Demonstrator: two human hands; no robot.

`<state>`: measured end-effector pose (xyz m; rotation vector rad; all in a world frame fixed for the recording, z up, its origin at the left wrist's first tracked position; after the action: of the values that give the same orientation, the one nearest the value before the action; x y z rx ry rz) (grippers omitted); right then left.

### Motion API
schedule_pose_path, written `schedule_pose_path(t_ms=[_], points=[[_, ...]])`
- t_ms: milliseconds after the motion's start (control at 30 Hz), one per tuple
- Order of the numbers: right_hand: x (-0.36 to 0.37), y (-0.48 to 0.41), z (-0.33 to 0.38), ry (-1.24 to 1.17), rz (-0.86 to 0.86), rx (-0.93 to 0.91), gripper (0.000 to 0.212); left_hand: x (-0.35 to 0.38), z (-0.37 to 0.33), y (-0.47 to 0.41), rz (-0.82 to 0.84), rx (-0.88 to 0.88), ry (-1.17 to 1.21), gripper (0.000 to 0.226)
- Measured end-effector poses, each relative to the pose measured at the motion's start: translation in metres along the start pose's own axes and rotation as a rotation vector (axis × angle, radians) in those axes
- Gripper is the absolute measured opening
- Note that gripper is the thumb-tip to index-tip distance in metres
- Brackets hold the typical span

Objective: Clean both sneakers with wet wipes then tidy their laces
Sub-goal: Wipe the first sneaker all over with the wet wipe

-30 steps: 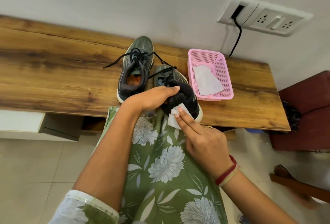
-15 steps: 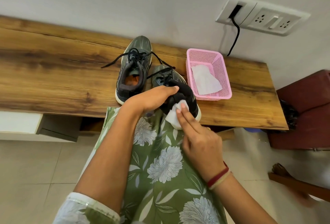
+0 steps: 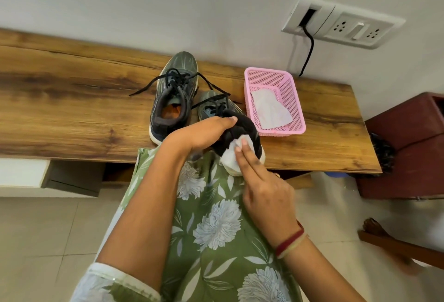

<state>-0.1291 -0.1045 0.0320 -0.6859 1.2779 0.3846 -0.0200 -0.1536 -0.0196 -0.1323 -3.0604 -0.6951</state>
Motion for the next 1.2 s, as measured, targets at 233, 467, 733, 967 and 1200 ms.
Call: schedule_pose_path(t_ms=[233, 467, 733, 967, 1200], points=[[-0.006, -0.011, -0.018, -0.068, -0.073, 0.109, 0.058, 0.002, 0.0, 0.001, 0.002, -0.001, 0.008, 0.042], [0.004, -0.005, 0.001, -0.127, -0.01, 0.042, 0.058, -0.001, 0.002, 0.004, -0.005, 0.013, 0.017, 0.038], [0.002, -0.014, 0.0, -0.128, -0.046, 0.106, 0.062, 0.002, -0.002, 0.0, -0.007, 0.037, -0.01, 0.039], [-0.002, -0.006, 0.001, -0.115, -0.001, 0.0, 0.059, -0.002, 0.005, 0.006, 0.009, 0.006, 0.016, 0.04], [-0.048, -0.013, -0.045, -0.109, -0.189, 0.133, 0.053, -0.003, 0.003, 0.006, 0.009, 0.003, -0.038, 0.041]])
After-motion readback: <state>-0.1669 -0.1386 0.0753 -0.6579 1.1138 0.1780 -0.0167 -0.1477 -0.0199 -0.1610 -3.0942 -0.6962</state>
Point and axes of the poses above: each hand's wrist, its own y-axis away from the middle knuckle, its own x-axis out of the palm, z = x × y, the point moved 10 cm from there along -y, towards the middle knuckle, and after that the axes turned 6 degrees about x, right-handed, at the moved point
